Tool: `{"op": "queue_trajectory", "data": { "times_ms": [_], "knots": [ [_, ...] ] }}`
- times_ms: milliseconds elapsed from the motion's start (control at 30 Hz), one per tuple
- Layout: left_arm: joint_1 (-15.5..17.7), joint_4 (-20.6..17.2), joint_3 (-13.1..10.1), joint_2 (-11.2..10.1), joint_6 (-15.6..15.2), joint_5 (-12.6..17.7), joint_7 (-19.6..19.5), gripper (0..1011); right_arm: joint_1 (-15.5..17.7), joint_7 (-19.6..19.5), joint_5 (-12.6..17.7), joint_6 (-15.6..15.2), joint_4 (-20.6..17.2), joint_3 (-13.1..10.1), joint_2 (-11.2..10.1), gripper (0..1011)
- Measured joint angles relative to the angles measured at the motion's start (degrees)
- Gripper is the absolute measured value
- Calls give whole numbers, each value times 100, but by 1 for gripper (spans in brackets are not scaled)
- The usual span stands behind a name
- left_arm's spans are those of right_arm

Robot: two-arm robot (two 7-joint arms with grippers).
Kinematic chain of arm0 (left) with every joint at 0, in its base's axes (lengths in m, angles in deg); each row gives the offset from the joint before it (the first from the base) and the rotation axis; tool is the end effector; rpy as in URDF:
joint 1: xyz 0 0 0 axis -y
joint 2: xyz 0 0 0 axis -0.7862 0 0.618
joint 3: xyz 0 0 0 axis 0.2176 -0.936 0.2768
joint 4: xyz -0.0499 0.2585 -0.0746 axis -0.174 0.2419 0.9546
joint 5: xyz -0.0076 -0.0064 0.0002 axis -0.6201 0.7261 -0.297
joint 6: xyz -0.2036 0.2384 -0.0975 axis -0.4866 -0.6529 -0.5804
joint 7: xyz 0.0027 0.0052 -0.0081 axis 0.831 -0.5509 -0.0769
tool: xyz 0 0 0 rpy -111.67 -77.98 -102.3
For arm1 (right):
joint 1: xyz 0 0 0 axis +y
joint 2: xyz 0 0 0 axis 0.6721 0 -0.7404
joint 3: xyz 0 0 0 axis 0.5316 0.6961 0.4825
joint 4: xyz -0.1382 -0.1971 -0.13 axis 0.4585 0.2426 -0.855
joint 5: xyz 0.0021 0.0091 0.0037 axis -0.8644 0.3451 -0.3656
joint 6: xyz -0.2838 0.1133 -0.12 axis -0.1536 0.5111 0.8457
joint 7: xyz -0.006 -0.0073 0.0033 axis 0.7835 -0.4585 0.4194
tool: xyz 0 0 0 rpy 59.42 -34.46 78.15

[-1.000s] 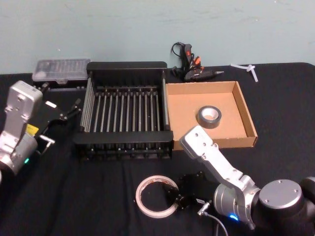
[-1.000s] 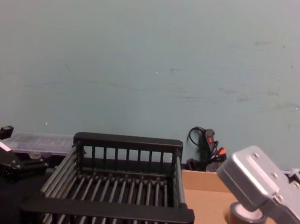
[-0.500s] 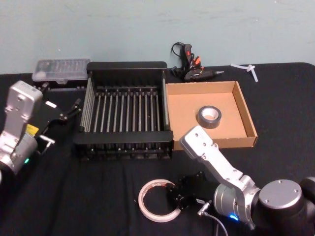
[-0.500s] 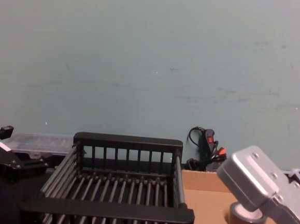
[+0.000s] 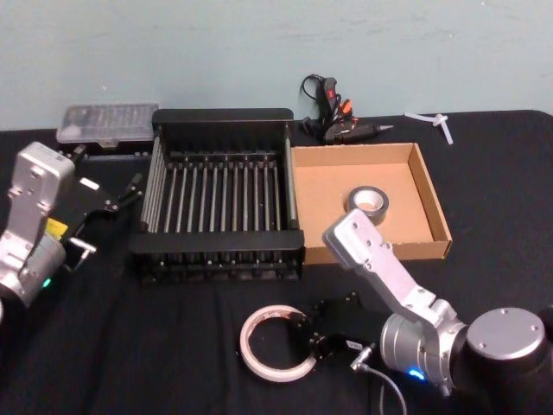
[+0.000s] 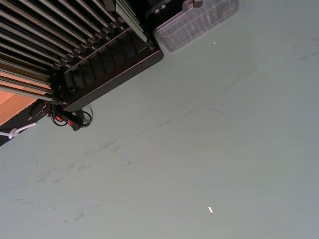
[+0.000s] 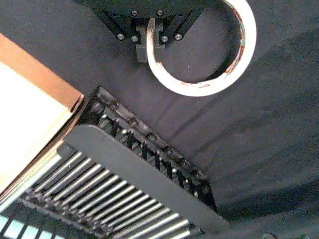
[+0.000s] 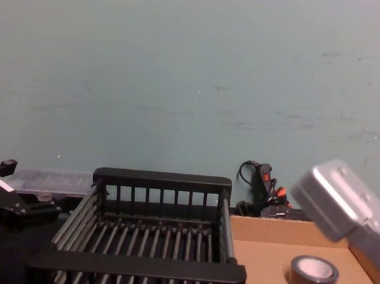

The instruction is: Pick up the white tape and place it into the black box , Pick up the silver tape and place it into the brown box.

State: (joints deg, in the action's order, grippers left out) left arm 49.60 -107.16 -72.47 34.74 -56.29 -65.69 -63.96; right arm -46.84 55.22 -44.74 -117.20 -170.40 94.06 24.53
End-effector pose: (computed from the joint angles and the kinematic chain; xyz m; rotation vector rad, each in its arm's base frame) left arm 0.3738 0.0681 -0.2927 0.3046 -0.2849 1.2483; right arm 0.3075 0.0597 -0.2482 -0.5682 0.2139 -0.7325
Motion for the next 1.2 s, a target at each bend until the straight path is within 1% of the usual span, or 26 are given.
{"op": "queue_trajectory", "data": {
  "times_ms": [267, 500, 733, 933, 1200],
  "knots": [
    [0, 0, 0, 0, 0, 0, 0, 1001, -39, 2, 163, 154, -226, -96, -99, 98],
    [0, 0, 0, 0, 0, 0, 0, 1001, -165, 24, 338, 298, -439, -182, -180, 99],
    [0, 0, 0, 0, 0, 0, 0, 1001, -323, 46, 459, 406, -517, -199, -239, 98],
    [0, 0, 0, 0, 0, 0, 0, 1001, -484, -20, 514, 490, -488, -206, -229, 98],
    [0, 0, 0, 0, 0, 0, 0, 1001, -855, -228, 516, 678, -215, -173, -119, 98]
  ]
}}
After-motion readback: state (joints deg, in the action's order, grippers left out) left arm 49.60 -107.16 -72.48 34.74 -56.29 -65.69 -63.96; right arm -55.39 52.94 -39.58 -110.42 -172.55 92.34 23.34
